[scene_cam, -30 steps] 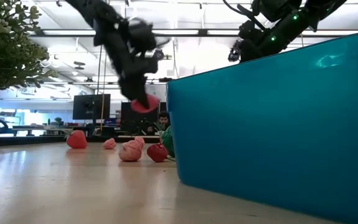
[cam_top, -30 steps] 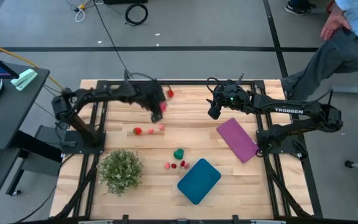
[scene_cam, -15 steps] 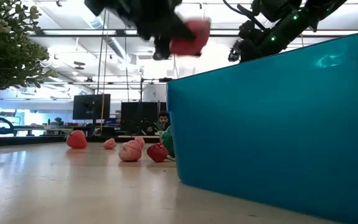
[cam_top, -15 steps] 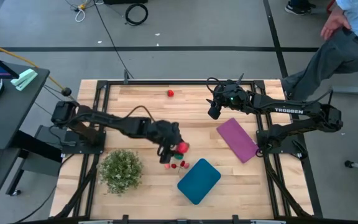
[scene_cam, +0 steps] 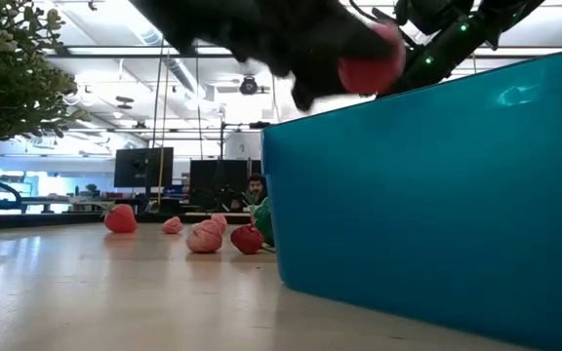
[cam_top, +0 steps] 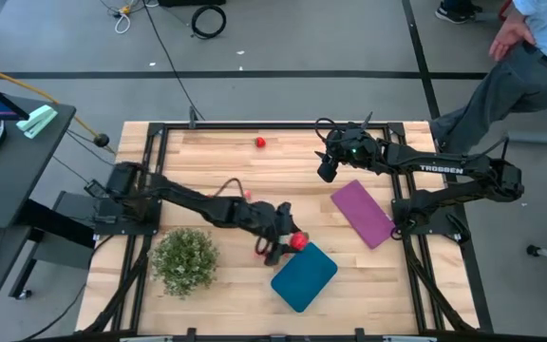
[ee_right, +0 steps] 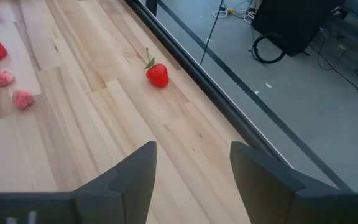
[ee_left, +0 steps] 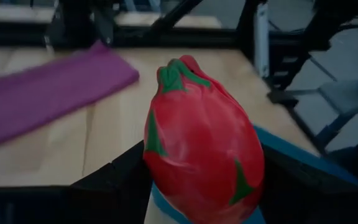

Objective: Pick and placing Produce into tupperware
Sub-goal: Put the pink dragon fruit into the blue bin

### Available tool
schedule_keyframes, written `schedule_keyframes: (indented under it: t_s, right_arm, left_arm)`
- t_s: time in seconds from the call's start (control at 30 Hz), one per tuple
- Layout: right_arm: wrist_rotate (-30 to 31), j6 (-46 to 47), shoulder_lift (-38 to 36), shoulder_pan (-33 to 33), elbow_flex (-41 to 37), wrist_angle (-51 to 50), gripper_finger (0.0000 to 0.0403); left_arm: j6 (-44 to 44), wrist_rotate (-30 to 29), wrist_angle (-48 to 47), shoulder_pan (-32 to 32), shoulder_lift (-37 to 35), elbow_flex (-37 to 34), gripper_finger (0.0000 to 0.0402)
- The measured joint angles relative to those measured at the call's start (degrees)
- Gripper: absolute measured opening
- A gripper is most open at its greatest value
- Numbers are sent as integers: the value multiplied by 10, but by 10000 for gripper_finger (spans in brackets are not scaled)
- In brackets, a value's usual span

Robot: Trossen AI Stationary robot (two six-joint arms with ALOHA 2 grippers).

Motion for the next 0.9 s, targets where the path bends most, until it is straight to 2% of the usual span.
schedule_keyframes:
  t_s: [0.17,0.33,0.53,0.6,0.77,0.9]
  right_arm:
    - [0,-1,0,0,0,-2,214]
    - [0,-5,0,0,0,-7,214]
    - [0,-6,0,0,0,-7,214]
    - [0,-6,0,0,0,-9,214]
    - [0,3,0,0,0,-18,214]
    - [0,10,0,0,0,-23,214]
  left_arm:
    - [0,24,-28,-4,75,93,242]
    - [11,26,-173,-6,139,207,247]
    - [-47,32,-317,-5,197,309,237]
    - [-69,40,-349,-5,203,317,240]
    - [-131,103,-378,-2,212,312,248]
    - [-121,106,-384,-4,211,313,241]
